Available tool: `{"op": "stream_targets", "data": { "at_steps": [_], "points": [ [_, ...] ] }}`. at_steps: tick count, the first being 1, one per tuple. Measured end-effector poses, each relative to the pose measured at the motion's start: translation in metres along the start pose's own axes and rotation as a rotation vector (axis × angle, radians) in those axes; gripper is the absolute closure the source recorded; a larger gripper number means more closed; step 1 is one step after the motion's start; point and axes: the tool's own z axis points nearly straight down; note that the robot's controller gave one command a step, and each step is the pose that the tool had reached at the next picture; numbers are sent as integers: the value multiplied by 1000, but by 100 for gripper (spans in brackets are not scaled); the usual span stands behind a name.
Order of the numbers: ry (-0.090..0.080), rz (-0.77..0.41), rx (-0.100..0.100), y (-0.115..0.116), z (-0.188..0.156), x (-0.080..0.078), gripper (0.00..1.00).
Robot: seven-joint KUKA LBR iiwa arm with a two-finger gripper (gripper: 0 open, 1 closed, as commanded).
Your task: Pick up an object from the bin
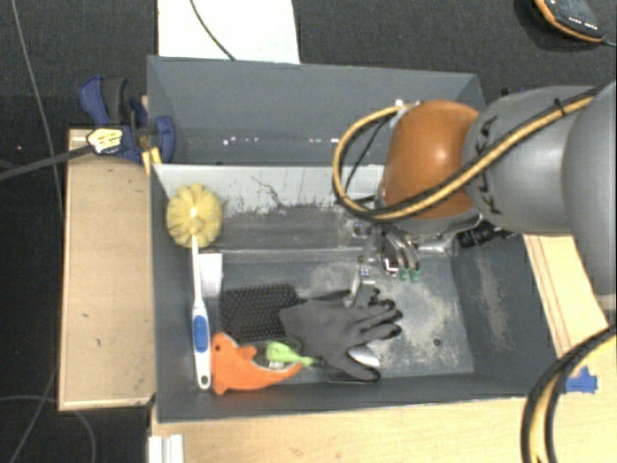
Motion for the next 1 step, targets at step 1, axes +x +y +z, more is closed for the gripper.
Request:
{"op": "stream_targets", "data": {
  "at_steps": [1],
  "points": [
    [-1,-49,-1,29,-15,8,0]
  ]
}}
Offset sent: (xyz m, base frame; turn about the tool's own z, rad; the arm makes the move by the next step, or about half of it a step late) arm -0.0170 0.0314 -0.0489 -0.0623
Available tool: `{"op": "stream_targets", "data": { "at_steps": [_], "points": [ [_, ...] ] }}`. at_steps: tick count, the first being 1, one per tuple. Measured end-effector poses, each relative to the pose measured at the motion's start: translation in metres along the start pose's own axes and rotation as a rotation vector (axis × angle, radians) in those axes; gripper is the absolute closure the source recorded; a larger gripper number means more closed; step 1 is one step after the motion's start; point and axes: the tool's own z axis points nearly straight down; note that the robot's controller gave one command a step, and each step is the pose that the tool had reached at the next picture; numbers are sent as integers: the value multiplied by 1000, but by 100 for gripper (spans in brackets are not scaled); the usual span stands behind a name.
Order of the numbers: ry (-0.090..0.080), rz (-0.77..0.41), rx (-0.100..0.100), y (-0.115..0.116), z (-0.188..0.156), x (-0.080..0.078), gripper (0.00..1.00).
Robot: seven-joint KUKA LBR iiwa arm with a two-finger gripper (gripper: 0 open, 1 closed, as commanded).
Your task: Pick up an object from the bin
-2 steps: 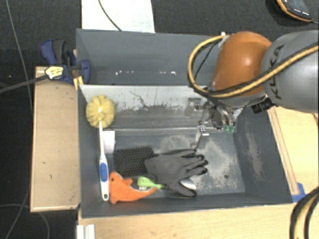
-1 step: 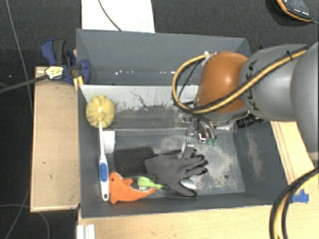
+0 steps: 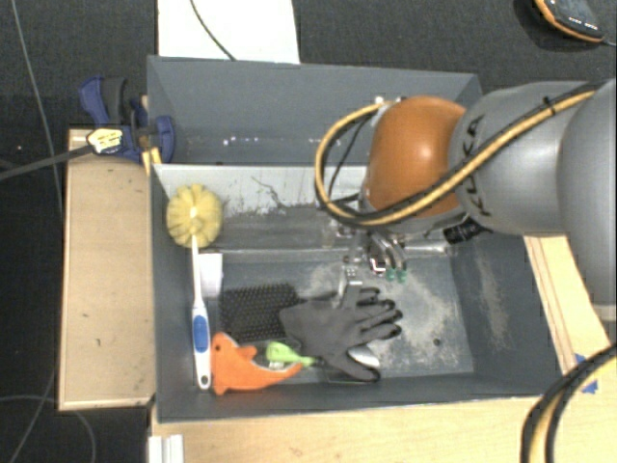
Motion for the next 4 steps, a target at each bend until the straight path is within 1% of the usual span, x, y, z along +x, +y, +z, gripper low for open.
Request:
{"op": "stream_targets", "data": {
  "at_steps": [1,2,3,4],
  "points": [
    [12,-10,0,2,66,12,0],
    [-2,-12,0,21,65,2,100],
    [-2,-12,0,21,65,2,100],
    [5,-13,1,19,-27,-2,100]
  ]
}}
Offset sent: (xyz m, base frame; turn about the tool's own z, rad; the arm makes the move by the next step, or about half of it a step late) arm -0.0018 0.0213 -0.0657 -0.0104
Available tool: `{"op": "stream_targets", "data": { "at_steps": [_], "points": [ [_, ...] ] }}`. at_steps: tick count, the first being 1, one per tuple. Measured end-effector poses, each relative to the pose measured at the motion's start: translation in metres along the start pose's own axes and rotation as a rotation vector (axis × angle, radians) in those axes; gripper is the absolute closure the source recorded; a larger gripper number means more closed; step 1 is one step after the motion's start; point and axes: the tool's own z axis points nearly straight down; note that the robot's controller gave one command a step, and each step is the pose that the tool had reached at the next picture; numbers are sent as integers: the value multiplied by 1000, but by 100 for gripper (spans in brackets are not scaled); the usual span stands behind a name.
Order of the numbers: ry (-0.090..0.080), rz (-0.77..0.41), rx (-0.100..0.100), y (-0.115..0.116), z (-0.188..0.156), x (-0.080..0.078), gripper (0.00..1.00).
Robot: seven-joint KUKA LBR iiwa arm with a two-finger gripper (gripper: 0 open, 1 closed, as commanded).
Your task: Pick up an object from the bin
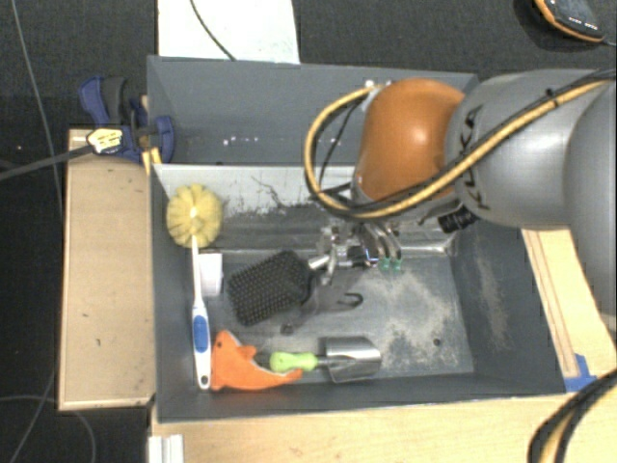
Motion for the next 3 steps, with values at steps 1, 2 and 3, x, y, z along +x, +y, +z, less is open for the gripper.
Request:
{"op": "stream_targets", "data": {
  "at_steps": [1,2,3],
  "points": [
    [-3,0,-1,0,-14,-1,100],
    [0,-163,2,13,40,24,100],
    [-3,-73,0,9,-68,13,100]
  ]
}}
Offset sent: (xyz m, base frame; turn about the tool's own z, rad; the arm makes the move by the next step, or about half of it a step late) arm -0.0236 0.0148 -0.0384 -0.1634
